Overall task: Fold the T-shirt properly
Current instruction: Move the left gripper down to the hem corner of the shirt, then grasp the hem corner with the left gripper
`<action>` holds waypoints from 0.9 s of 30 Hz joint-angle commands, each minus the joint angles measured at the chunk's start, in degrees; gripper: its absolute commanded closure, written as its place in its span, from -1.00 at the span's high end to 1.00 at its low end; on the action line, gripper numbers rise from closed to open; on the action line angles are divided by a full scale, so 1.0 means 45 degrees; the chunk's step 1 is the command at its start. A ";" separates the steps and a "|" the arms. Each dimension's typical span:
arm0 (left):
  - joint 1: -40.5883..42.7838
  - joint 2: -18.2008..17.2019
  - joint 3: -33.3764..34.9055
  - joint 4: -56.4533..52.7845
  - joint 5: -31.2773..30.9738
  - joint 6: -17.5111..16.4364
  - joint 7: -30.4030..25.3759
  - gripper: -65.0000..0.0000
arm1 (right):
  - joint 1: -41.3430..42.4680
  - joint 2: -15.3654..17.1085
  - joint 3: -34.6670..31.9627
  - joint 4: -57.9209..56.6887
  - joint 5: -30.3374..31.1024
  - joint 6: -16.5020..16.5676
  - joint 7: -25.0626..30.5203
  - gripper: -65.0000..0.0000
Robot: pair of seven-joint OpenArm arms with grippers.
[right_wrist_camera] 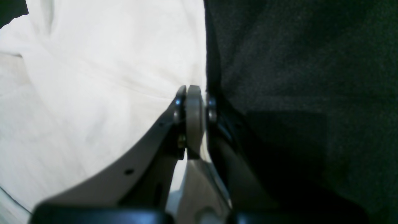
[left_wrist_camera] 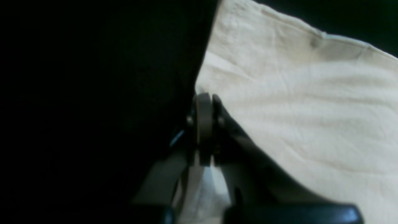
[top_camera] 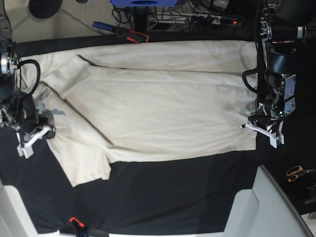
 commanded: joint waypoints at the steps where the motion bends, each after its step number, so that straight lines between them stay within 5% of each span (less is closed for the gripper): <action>1: 0.0145 0.0081 0.0057 -0.0068 0.0054 -0.0037 0.1199 -1.00 | 0.0209 0.0151 -0.0008 0.0045 -0.0203 -0.0107 -0.0249 -1.00; 12: 0.2020 -0.0095 -0.0001 0.4796 -0.0005 0.0021 0.3562 -1.00 | 0.0209 0.0131 -0.0008 0.0045 -0.0203 -0.0107 -0.0249 -1.00; 26: 0.3095 -0.0290 -0.1134 0.5519 0.0074 0.0041 0.3602 -1.00 | 0.0092 0.0131 -0.0008 0.0045 -0.0203 -0.0107 -0.0249 -1.00; 27: 0.3290 -0.0290 -0.1506 0.5890 0.0074 0.0041 0.3602 -0.82 | 0.0053 0.0131 -0.0008 0.0045 -0.0203 -0.0107 -0.0249 -1.00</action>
